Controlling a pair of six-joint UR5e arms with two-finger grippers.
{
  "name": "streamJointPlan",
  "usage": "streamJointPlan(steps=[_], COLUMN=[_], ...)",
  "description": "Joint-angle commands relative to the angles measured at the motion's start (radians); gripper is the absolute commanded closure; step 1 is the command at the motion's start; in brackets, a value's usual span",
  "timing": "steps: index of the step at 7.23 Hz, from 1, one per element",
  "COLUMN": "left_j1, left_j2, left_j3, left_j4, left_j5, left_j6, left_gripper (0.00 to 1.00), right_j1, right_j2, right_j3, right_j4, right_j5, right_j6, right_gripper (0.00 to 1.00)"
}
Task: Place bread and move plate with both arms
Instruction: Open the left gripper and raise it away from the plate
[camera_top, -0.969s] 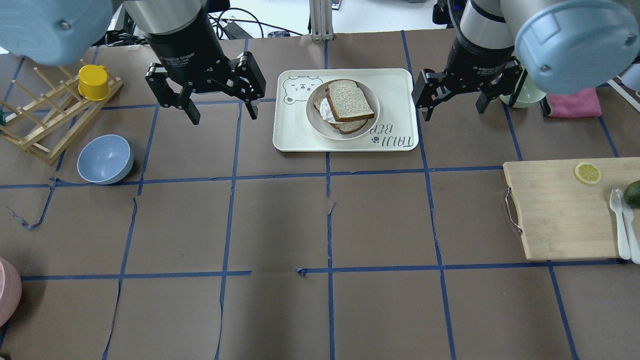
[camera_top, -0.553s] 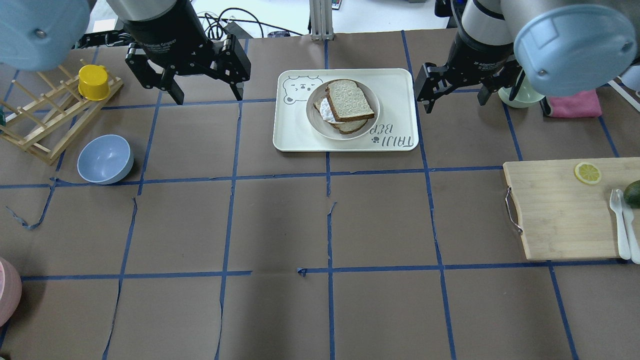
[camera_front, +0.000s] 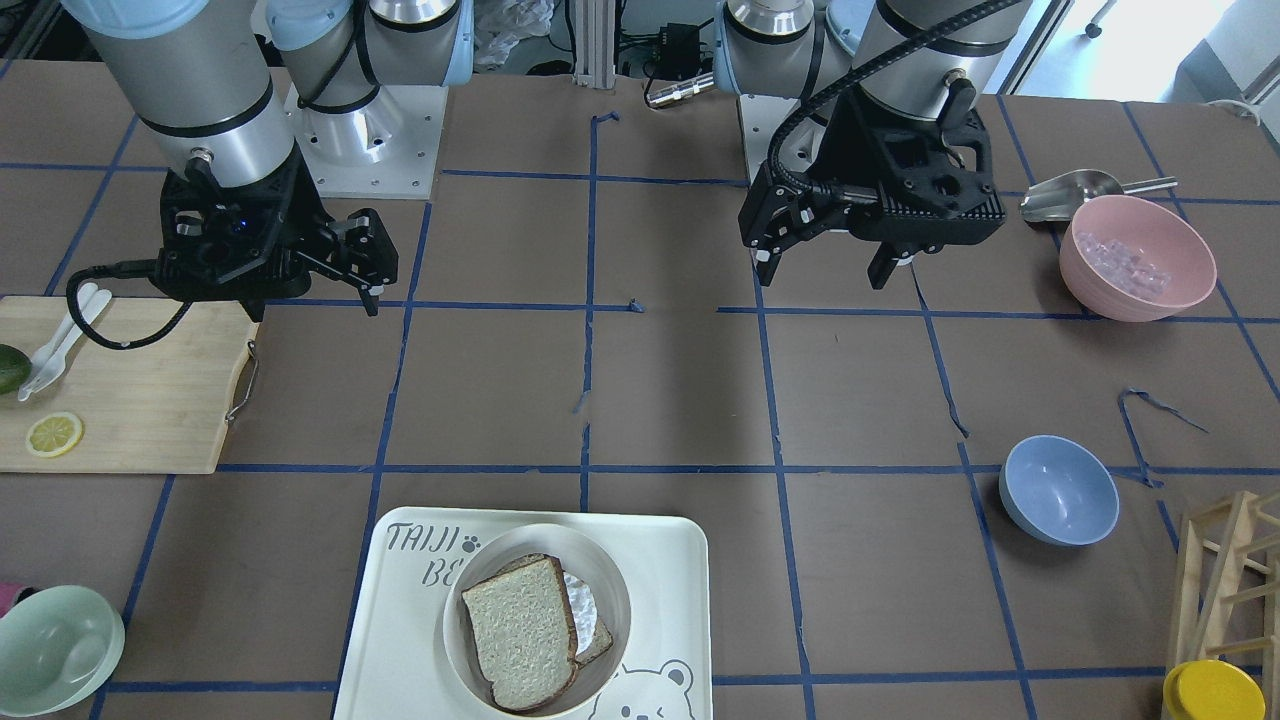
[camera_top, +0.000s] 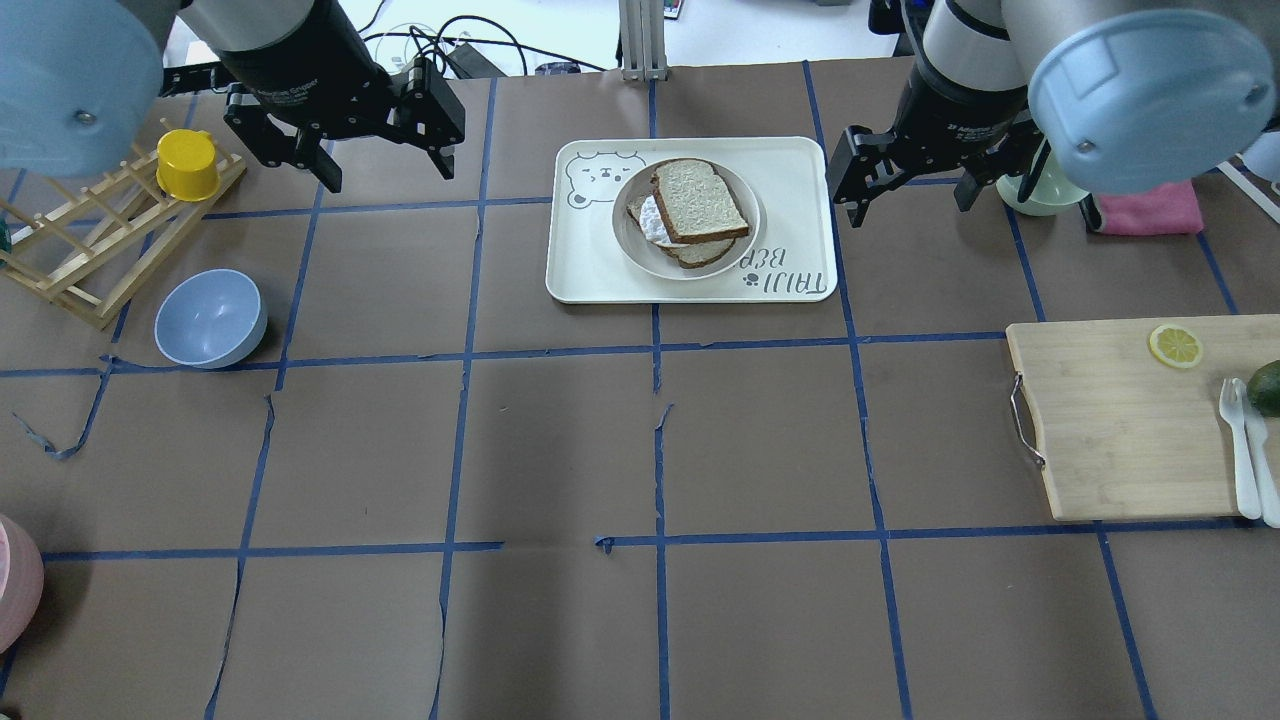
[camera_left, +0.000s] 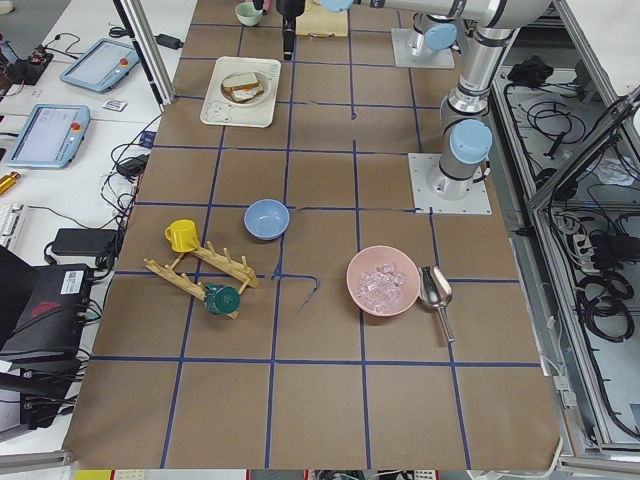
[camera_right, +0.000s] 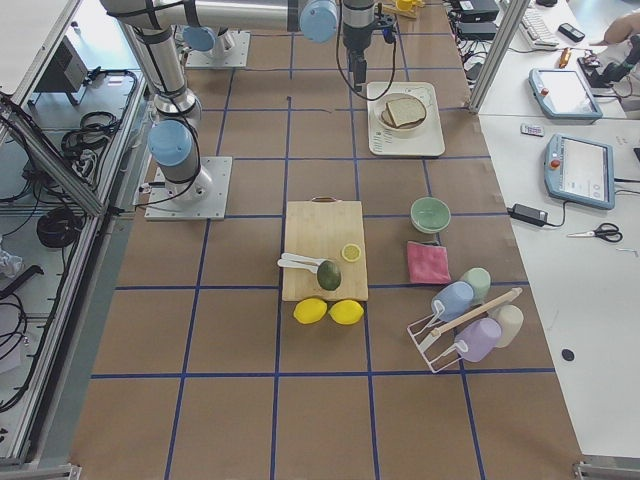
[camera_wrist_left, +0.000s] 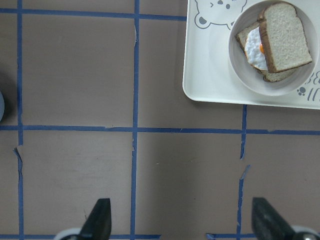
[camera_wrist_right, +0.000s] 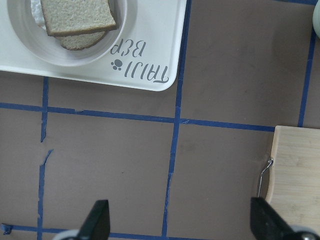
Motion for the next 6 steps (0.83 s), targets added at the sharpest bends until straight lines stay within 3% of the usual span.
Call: streamJointPlan(steps=[1,6], left_j1=[0.006,0.006], left_j2=[0.016,0.034], left_j3=[-0.004,-0.015], left_j4=[-0.025,-0.037], left_j5=[0.004,0.007], left_j6=[0.026,0.051], left_gripper=[0.00,0.00], right_j1=[-0.001,0.001], right_j2=[-0.007,-0.022], right_j3=[0.000,0.000], right_j4=[0.000,0.043], right_j5=[0.000,0.002], right_j6=[0.002,0.013], right_gripper=[0.00,0.00])
